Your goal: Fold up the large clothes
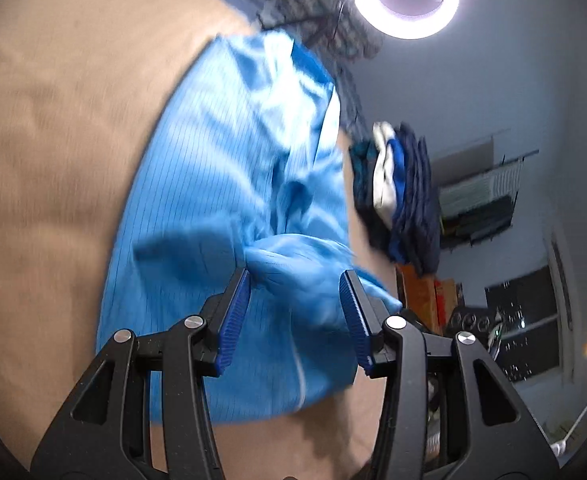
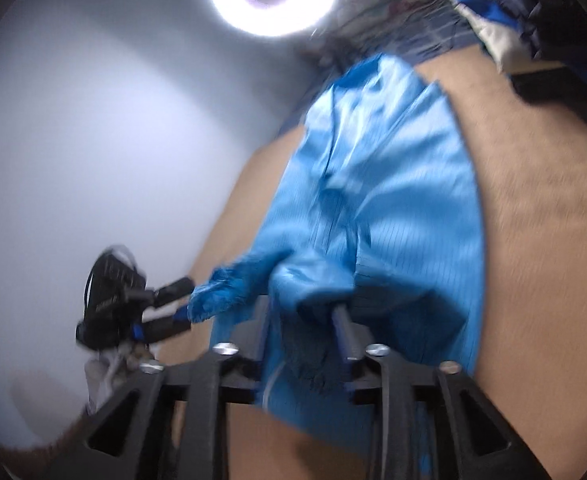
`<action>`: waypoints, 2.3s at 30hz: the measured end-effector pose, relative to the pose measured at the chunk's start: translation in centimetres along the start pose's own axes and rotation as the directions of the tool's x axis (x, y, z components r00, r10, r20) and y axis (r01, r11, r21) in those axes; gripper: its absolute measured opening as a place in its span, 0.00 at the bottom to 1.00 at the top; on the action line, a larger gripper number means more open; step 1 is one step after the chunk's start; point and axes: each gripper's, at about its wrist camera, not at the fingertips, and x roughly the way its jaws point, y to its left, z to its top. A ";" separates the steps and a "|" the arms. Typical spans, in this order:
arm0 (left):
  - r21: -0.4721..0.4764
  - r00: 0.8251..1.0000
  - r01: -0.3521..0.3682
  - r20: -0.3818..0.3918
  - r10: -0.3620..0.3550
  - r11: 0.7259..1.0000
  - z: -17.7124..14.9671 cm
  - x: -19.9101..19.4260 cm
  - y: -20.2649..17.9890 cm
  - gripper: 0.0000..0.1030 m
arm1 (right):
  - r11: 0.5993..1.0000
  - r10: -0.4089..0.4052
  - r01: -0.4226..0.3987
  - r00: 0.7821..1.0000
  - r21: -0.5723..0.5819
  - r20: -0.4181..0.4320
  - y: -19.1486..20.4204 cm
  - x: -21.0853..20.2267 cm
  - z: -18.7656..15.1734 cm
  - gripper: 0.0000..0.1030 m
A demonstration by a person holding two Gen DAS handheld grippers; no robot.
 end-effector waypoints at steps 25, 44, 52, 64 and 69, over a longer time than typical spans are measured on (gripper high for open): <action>0.150 0.973 -0.208 -0.067 0.220 0.967 -1.7 2.0 1.9 0.45 | 0.964 -0.207 0.191 0.976 -0.185 -0.070 -0.5 5.1 3.0 0.28; 0.263 0.946 -0.303 -0.036 0.324 0.916 -2.1 3.4 3.3 0.45 | 0.839 -0.519 0.484 0.849 -0.248 -0.100 -2.9 4.5 1.0 0.21; 0.278 0.928 -0.371 0.068 0.367 0.886 -2.0 1.2 1.9 0.45 | 0.863 -0.466 0.446 0.884 -0.236 -0.032 -2.1 0.4 0.3 0.29; 0.254 0.876 -0.480 0.099 0.472 0.839 -2.0 1.7 3.3 0.45 | 0.879 -0.428 0.407 0.903 -0.250 -0.033 -1.7 -2.7 -2.0 0.37; 0.263 0.819 -0.572 0.134 0.558 0.777 -2.4 2.0 4.1 0.45 | 0.797 -0.538 0.456 0.834 -0.396 -0.121 -0.7 1.1 -4.0 0.36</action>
